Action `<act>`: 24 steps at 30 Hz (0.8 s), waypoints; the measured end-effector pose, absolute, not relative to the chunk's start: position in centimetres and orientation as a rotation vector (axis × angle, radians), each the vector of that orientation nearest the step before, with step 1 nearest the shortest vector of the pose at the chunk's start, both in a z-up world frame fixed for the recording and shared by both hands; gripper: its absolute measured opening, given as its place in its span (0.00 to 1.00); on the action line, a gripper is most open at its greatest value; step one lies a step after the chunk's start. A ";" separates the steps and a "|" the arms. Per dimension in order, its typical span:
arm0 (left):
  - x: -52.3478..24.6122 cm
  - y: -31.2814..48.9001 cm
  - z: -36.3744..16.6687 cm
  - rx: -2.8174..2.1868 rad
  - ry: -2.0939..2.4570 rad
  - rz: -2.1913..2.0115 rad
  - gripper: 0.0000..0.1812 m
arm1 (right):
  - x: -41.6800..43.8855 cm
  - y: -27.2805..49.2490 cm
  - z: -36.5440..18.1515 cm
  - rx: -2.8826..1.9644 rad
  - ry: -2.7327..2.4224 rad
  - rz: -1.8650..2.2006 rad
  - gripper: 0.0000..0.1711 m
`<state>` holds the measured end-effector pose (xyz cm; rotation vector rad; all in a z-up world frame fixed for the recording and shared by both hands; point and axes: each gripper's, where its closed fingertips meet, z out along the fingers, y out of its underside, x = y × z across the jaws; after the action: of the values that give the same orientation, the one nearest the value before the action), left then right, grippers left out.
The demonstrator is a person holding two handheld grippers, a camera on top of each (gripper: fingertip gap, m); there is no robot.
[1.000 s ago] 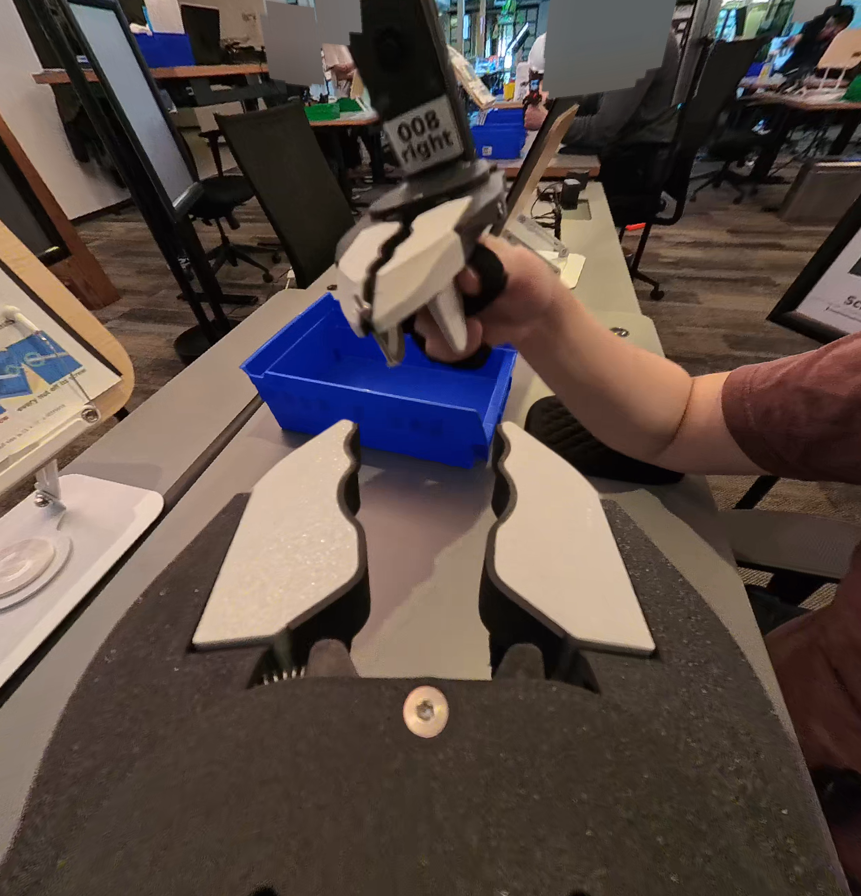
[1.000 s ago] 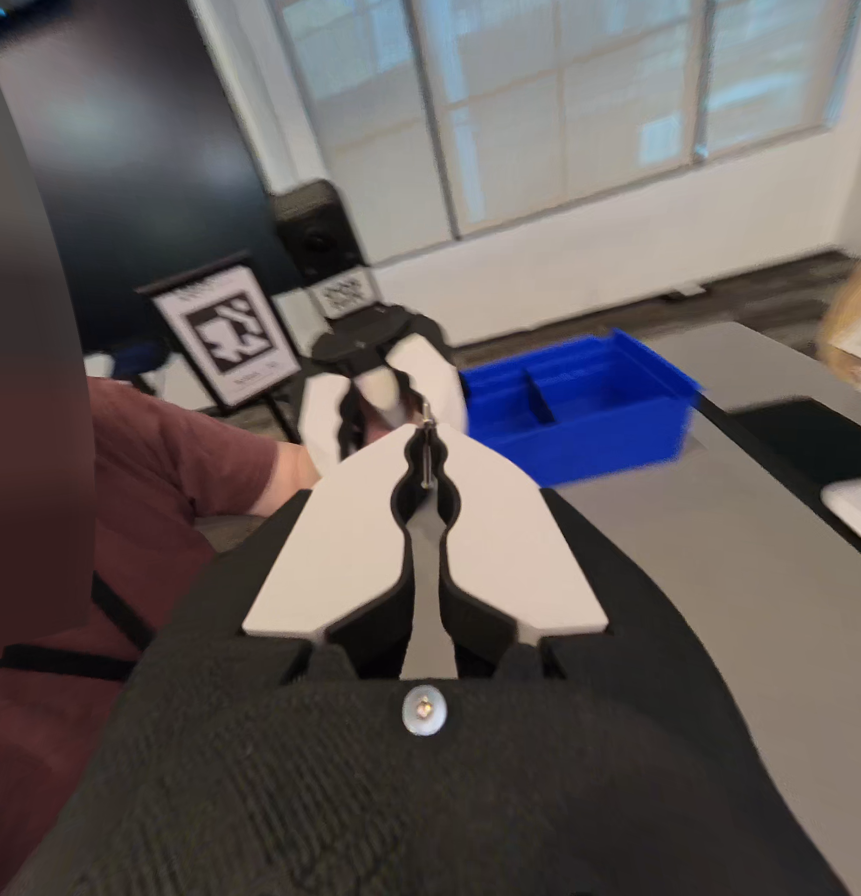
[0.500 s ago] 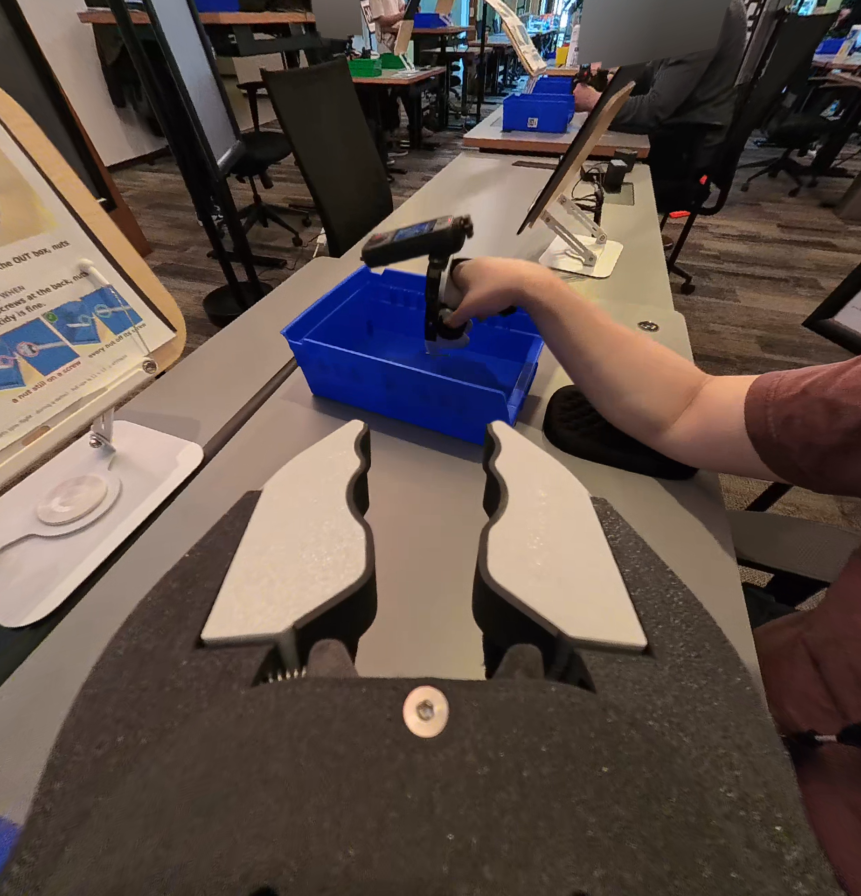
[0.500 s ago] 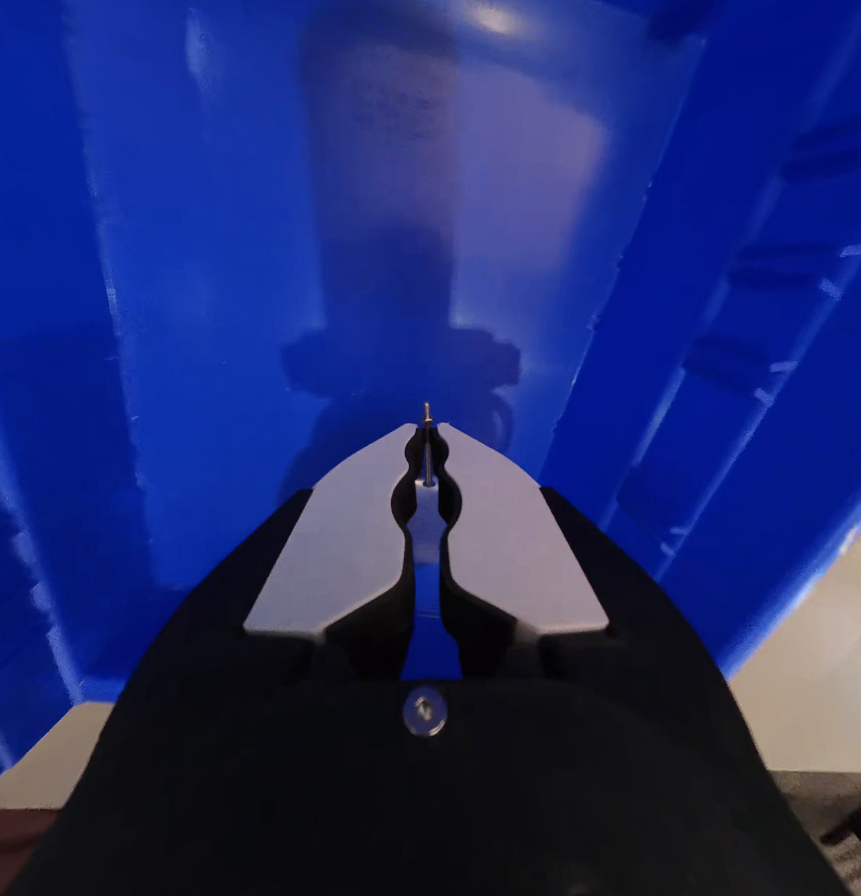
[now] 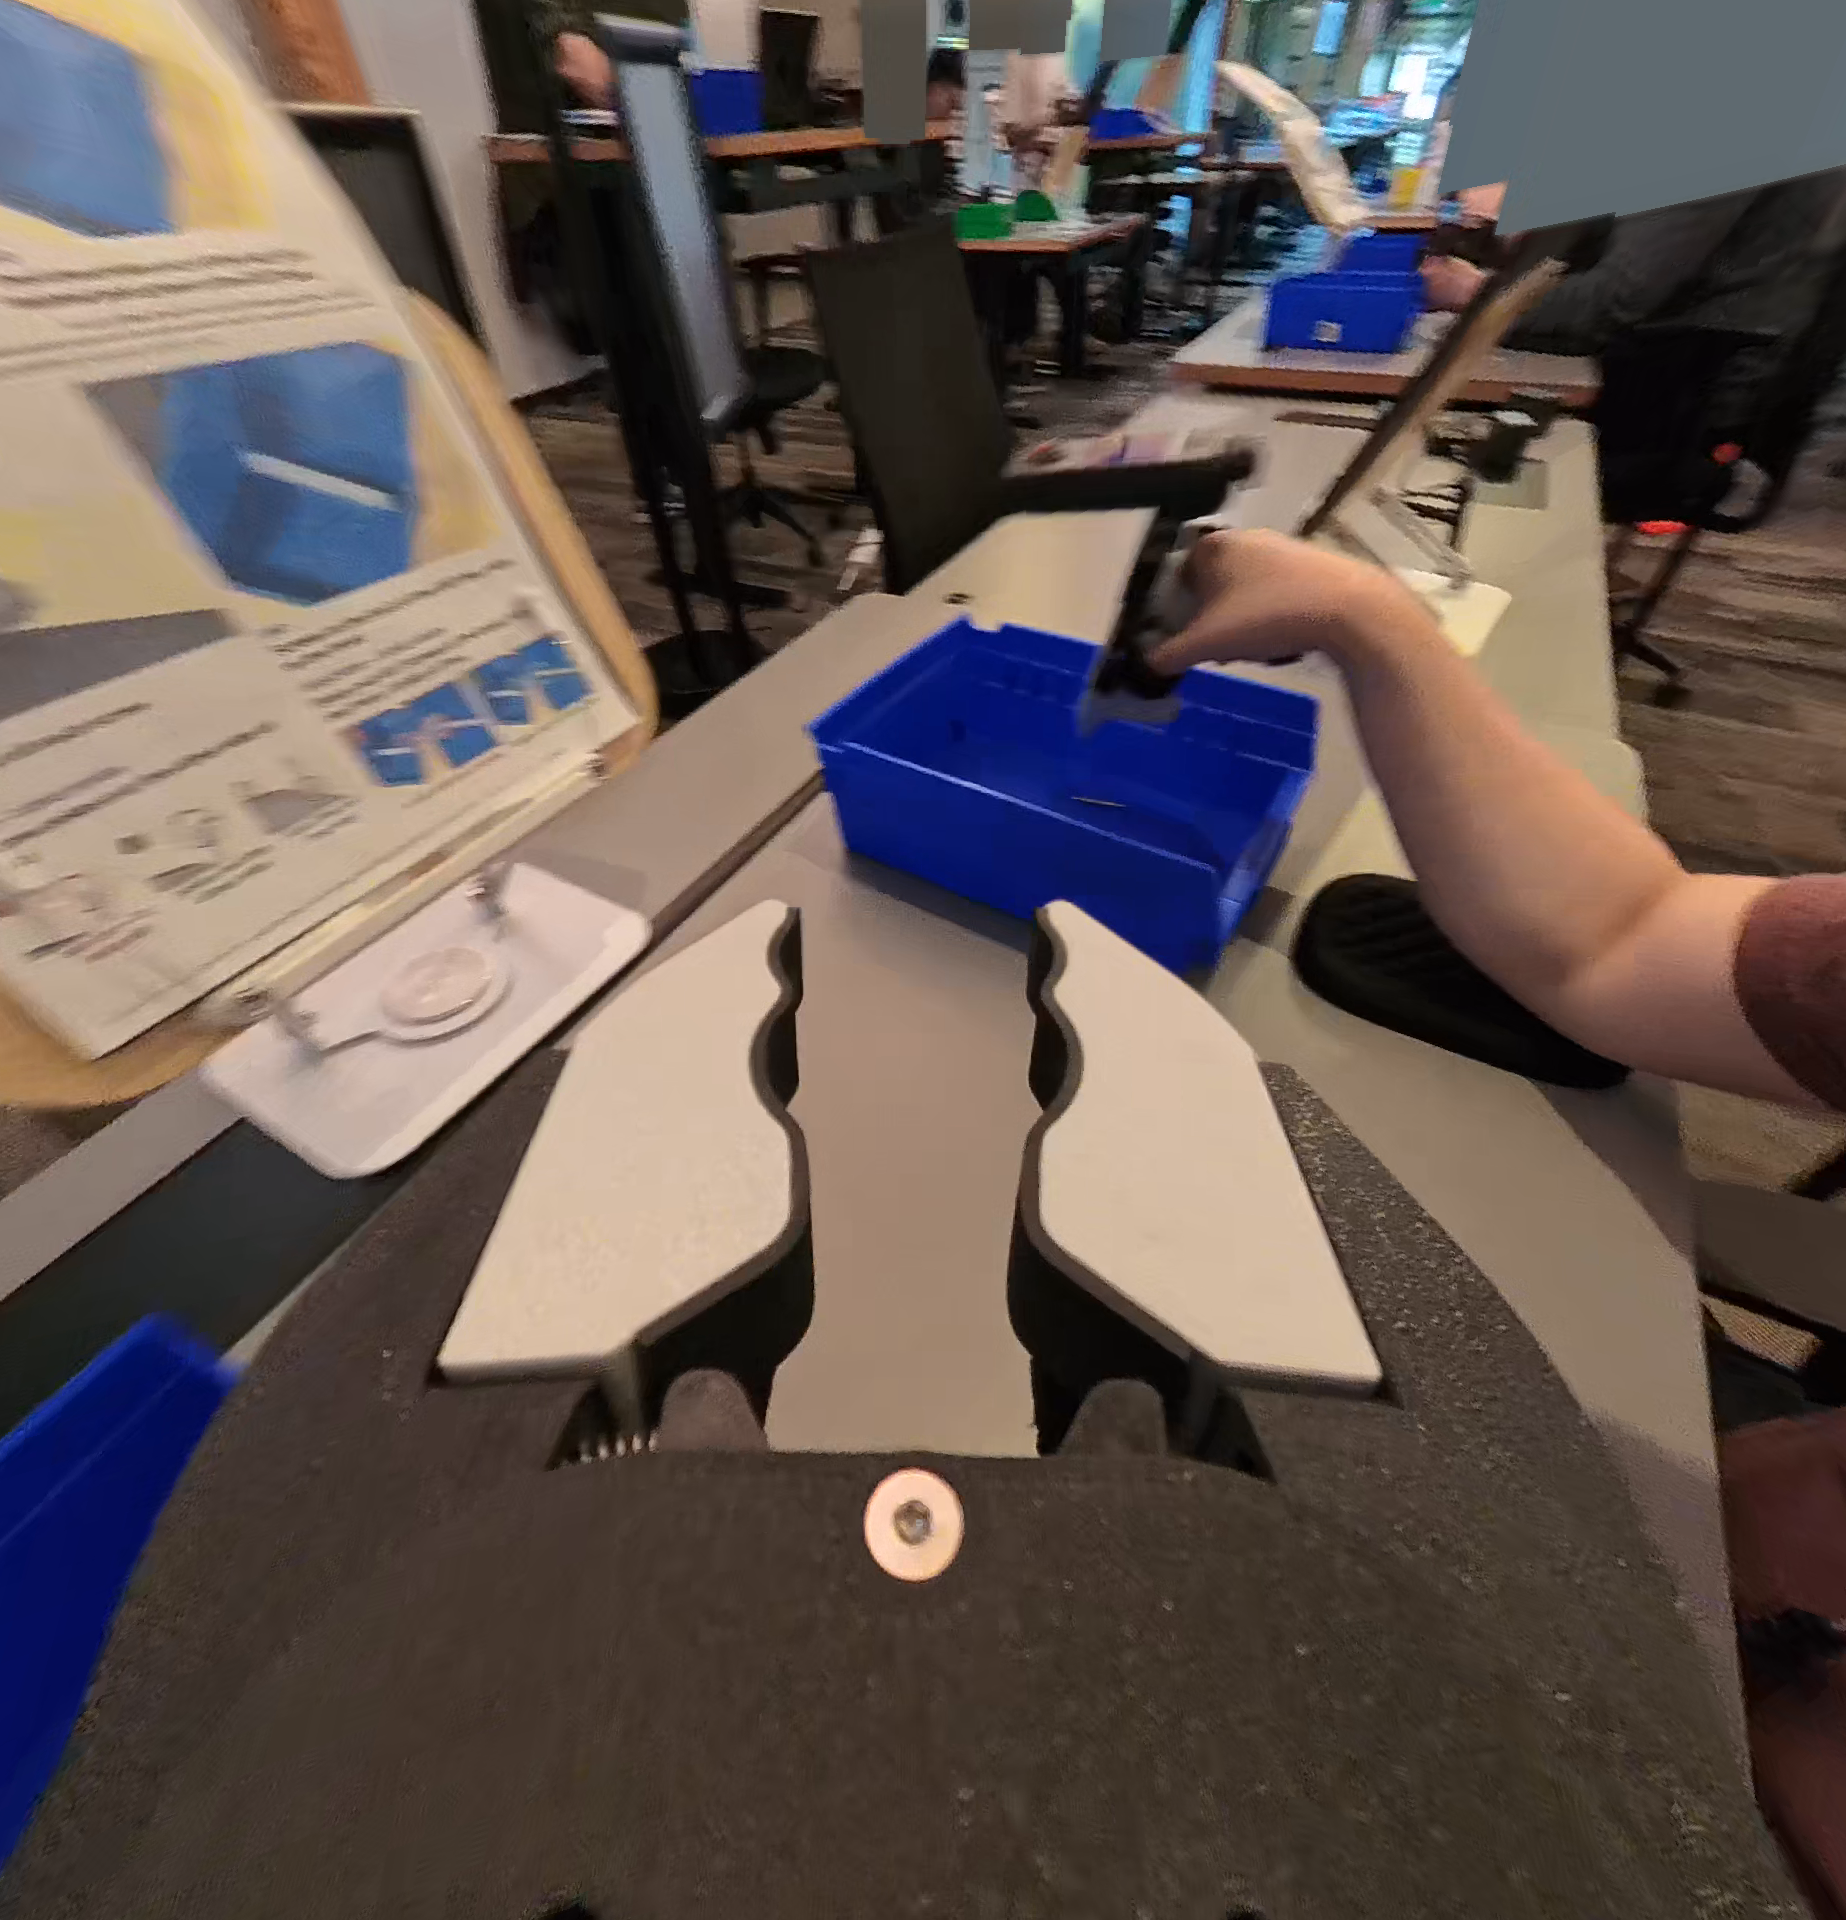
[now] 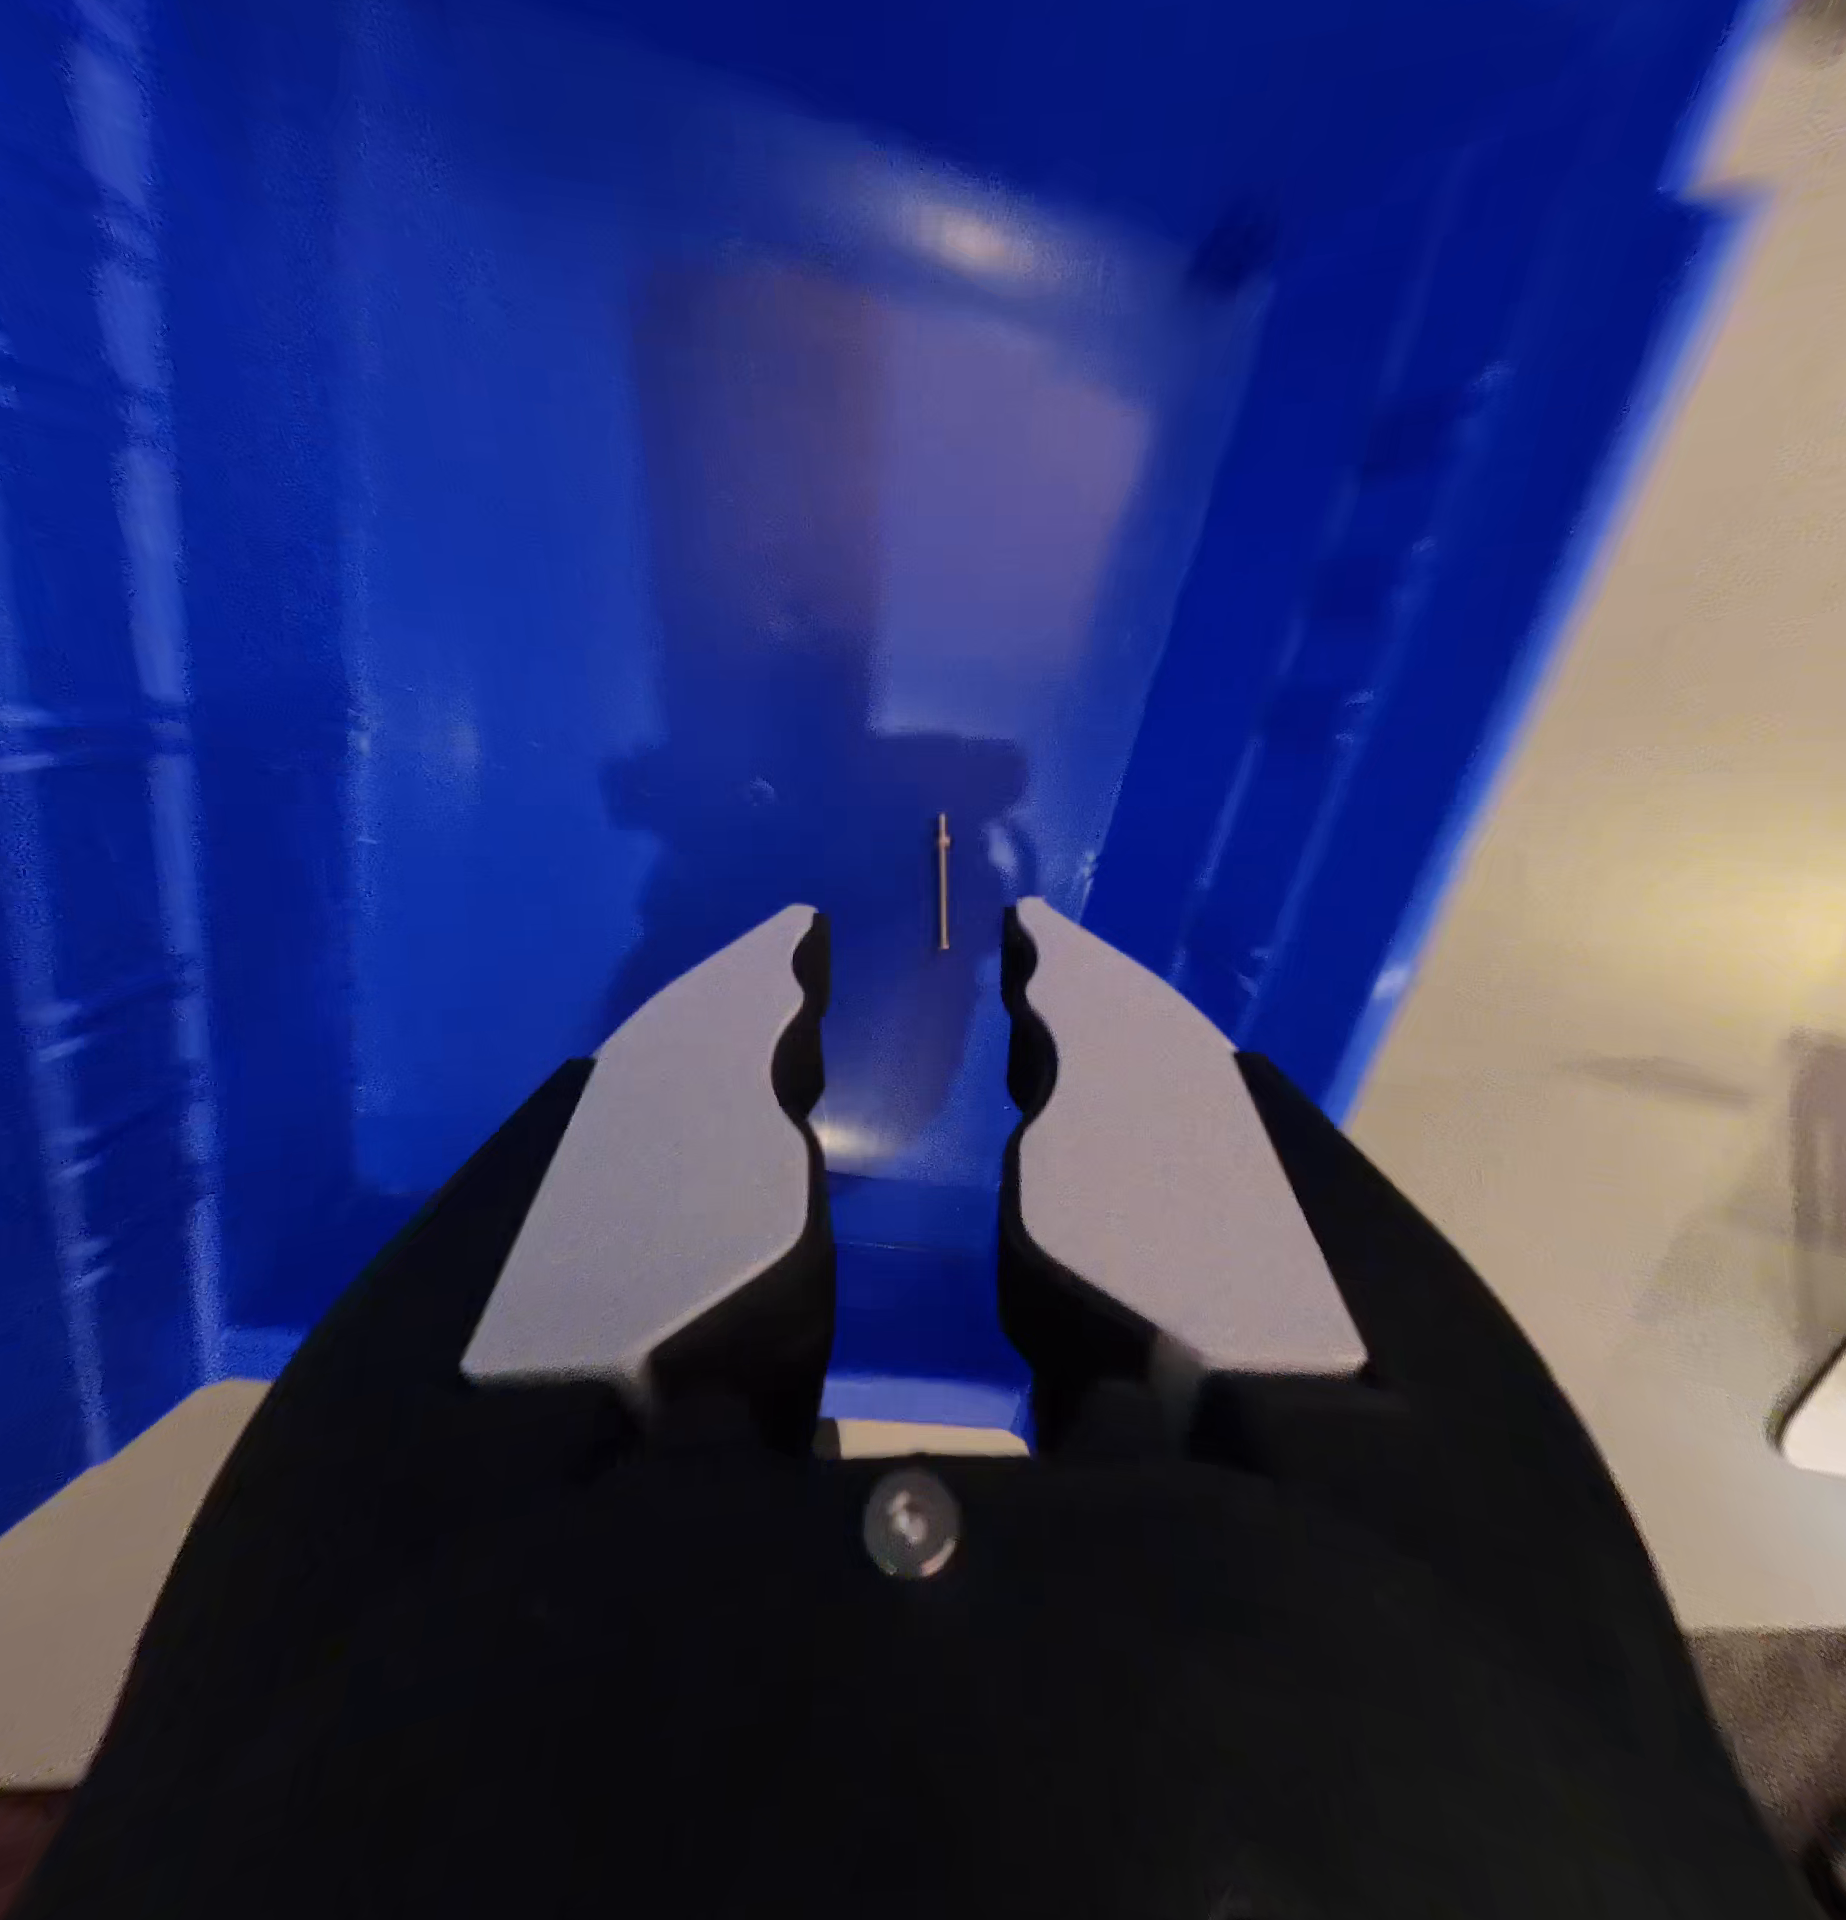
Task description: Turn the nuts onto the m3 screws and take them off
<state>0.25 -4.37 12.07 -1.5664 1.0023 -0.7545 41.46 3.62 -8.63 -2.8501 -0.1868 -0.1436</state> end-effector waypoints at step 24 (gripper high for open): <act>-21.5 0.0 -9.3 -2.897 0.559 -0.191 0.11 | 32.1 3.1 1.8 -2.358 -0.584 -0.050 0.21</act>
<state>-21.48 0.04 -9.30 -2.8974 0.5591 -0.1906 32.13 3.13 1.82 -2.3577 -0.5838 -0.0497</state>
